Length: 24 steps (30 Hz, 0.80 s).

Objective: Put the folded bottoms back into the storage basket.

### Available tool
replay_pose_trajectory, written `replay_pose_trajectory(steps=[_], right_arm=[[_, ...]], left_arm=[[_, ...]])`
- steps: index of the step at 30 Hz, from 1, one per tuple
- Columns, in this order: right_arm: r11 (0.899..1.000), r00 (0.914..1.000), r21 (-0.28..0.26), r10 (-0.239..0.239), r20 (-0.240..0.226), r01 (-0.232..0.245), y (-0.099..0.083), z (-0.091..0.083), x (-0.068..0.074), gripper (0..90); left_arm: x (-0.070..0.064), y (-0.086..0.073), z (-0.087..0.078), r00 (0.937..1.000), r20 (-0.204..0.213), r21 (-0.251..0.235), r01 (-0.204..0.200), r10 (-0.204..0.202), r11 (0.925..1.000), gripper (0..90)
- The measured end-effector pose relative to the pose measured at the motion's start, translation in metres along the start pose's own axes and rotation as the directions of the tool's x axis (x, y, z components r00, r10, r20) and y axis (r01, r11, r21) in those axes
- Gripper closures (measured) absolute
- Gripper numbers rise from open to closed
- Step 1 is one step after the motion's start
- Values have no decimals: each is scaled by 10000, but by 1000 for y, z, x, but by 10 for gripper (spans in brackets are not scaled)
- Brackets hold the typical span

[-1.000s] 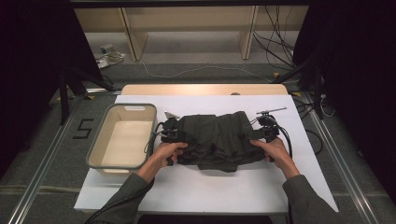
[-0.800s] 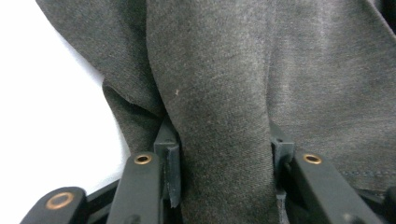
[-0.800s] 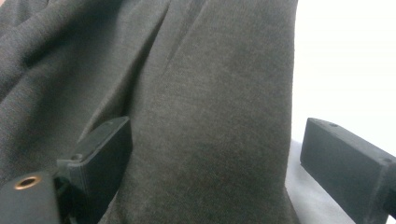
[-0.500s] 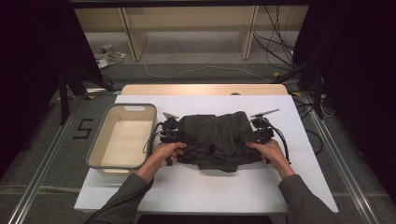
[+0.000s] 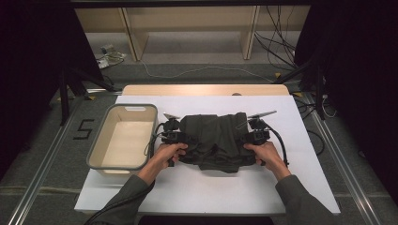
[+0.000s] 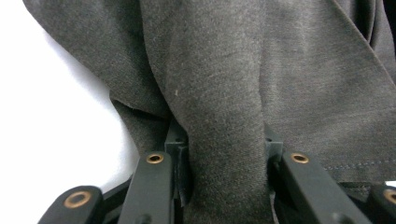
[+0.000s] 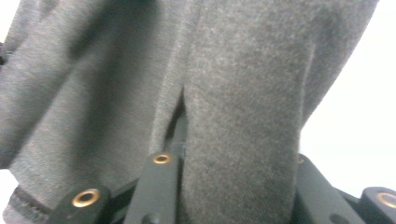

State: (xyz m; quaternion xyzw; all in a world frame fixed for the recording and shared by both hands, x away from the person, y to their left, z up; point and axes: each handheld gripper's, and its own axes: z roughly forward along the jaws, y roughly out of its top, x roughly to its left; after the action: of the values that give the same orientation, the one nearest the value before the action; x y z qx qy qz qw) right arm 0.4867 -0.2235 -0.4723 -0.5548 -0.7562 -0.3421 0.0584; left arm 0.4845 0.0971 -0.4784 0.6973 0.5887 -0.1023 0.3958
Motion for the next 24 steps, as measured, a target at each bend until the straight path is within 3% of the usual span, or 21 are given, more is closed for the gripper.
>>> replay_pose_trajectory(steps=[5, 10, 13, 17, 24], right_arm=[[9996, 9998, -285, -76, -177, 71, 0, -6, 4, 744], [9965, 9980, -734, -439, -461, 405, 2, -20, 17, 751], [9928, 9968, -1016, -675, -419, 629, 2, -28, 23, 752], [9884, 9955, -1440, -596, -731, 486, 3, -42, 25, 752], [9764, 9902, -2059, -883, -1079, 647, 8, -60, 37, 752]], left_arm=[[-1, 0, -2, 9999, 140, -100, -56, 57, 9999, 676], [-7, 2, -9, 9987, 442, -347, -221, 237, 9992, 690], [-19, 4, -18, 9962, 679, -561, -503, 540, 9972, 691], [-25, 7, -28, 9933, 925, -807, -619, 694, 9948, 693], [-36, 14, -52, 9862, 1267, -1304, -898, 1064, 9874, 696]])
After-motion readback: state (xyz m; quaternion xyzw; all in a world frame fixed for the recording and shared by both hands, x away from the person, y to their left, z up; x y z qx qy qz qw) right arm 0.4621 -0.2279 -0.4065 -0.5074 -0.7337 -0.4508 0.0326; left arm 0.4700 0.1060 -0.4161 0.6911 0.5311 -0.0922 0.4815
